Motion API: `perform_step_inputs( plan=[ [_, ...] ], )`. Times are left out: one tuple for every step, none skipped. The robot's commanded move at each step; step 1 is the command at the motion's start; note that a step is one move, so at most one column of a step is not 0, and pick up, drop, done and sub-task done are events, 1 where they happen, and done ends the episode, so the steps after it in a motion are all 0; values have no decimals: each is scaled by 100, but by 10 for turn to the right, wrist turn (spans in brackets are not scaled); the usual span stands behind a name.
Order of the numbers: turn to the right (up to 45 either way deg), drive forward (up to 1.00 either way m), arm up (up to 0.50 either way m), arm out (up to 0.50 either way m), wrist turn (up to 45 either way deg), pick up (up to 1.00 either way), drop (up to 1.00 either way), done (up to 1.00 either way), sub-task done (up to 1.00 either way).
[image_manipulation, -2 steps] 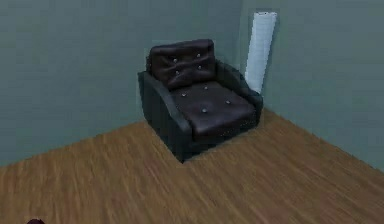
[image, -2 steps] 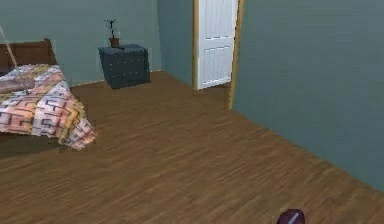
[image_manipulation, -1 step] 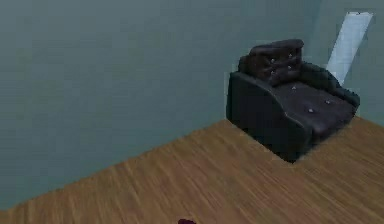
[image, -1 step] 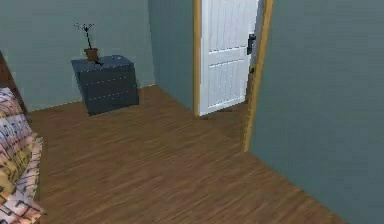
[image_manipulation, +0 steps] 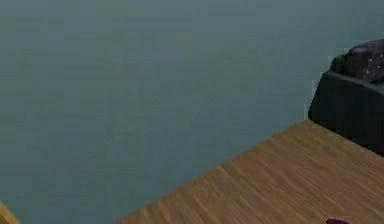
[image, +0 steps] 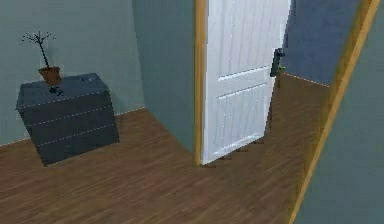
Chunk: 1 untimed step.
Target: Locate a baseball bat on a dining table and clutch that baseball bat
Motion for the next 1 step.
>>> perform_step_inputs(
  plan=[
    [0, 100, 0, 0, 0, 0, 0, 0, 0]
  ],
)
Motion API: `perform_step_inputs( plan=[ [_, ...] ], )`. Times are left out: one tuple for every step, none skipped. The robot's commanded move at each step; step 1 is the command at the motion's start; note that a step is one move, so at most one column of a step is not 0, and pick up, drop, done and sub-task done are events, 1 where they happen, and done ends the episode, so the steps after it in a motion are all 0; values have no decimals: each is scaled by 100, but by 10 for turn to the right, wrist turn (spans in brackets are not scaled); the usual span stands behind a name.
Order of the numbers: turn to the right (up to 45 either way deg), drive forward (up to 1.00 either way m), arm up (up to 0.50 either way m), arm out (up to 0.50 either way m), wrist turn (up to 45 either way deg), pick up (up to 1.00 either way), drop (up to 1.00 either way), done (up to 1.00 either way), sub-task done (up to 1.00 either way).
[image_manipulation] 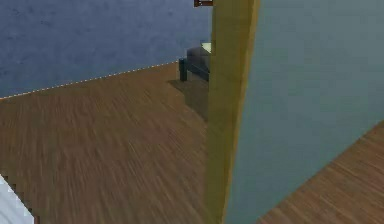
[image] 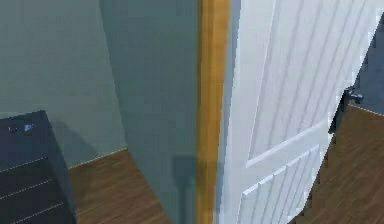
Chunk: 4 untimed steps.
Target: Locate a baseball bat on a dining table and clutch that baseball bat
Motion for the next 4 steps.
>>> perform_step_inputs(
  plan=[
    [330, 0, 0, 0, 0, 0, 0, 0, 0],
    [0, 5, 0, 0, 0, 0, 0, 0, 0],
    [210, 0, 0, 0, 0, 0, 0, 0, 0],
    [30, 0, 0, 0, 0, 0, 0, 0, 0]
  ],
)
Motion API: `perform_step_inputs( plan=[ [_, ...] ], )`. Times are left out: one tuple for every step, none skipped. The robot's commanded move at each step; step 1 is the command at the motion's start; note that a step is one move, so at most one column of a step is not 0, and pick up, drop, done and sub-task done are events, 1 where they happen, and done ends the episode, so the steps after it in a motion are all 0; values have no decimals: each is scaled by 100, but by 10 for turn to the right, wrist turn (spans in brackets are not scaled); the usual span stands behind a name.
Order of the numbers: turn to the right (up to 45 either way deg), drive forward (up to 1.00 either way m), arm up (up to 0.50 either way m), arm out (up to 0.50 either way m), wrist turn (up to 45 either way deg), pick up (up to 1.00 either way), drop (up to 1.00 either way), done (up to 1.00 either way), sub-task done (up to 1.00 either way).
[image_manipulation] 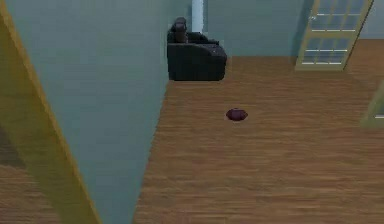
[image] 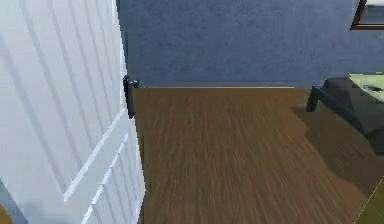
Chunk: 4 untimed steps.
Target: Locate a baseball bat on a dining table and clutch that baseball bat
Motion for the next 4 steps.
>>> perform_step_inputs(
  plan=[
    [0, 75, 0, 0, 0, 0, 0, 0, 0],
    [210, 0, 0, 0, 0, 0, 0, 0, 0],
    [0, 100, 0, 0, 0, 0, 0, 0, 0],
    [0, 100, 0, 0, 0, 0, 0, 0, 0]
  ],
)
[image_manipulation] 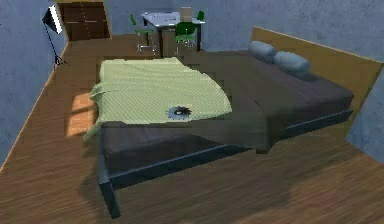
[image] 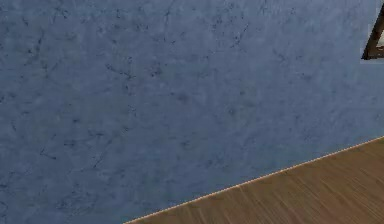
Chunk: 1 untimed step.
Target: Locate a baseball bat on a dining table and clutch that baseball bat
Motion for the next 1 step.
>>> perform_step_inputs(
  plan=[
    [0, 40, 0, 0, 0, 0, 0, 0, 0]
  ],
)
